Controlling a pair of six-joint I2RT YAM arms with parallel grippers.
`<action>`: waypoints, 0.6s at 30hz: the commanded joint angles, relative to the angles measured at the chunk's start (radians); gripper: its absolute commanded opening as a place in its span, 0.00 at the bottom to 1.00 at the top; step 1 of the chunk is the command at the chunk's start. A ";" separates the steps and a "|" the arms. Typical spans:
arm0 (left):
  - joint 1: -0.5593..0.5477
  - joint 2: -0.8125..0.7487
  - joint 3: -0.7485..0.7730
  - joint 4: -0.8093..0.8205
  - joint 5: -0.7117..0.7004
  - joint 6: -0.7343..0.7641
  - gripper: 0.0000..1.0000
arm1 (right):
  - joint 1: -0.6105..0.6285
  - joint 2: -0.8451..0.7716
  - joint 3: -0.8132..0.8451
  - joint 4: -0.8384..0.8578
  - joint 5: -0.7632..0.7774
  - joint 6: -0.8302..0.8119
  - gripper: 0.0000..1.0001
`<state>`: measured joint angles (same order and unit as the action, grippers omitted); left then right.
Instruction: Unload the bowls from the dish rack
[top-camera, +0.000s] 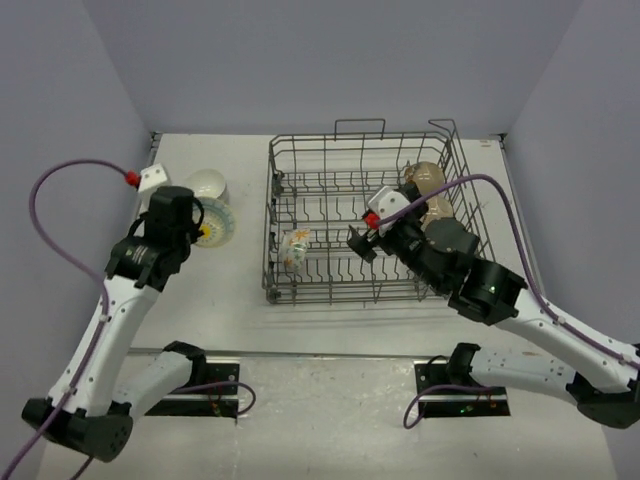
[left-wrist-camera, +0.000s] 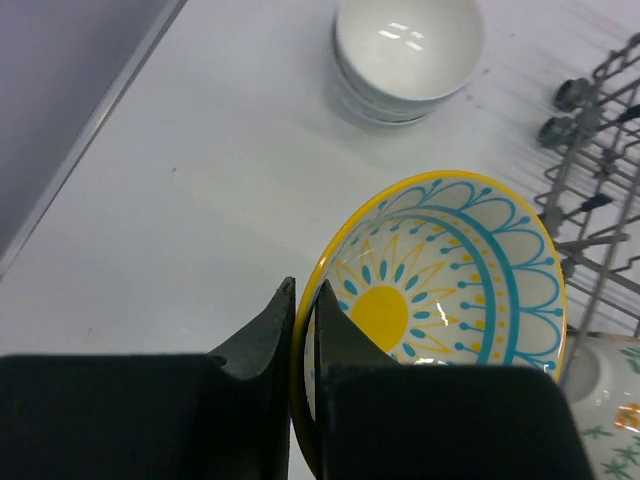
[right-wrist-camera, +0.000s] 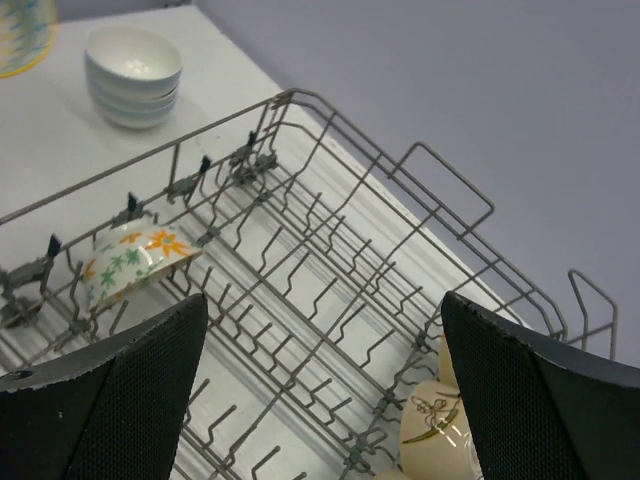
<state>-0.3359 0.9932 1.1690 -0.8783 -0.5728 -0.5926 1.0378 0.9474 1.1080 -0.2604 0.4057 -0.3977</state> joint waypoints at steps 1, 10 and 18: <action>0.157 -0.082 -0.162 0.160 0.129 -0.030 0.00 | -0.109 -0.078 -0.023 0.056 -0.016 0.195 0.99; 0.287 -0.116 -0.503 0.418 0.323 -0.168 0.00 | -0.421 -0.026 -0.074 0.047 -0.600 0.690 0.99; 0.287 -0.151 -0.739 0.677 0.369 -0.226 0.00 | -0.472 0.074 -0.226 0.410 -0.969 0.910 0.99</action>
<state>-0.0586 0.8600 0.4946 -0.4095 -0.2462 -0.7593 0.5747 0.9997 0.8967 -0.0654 -0.3355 0.3702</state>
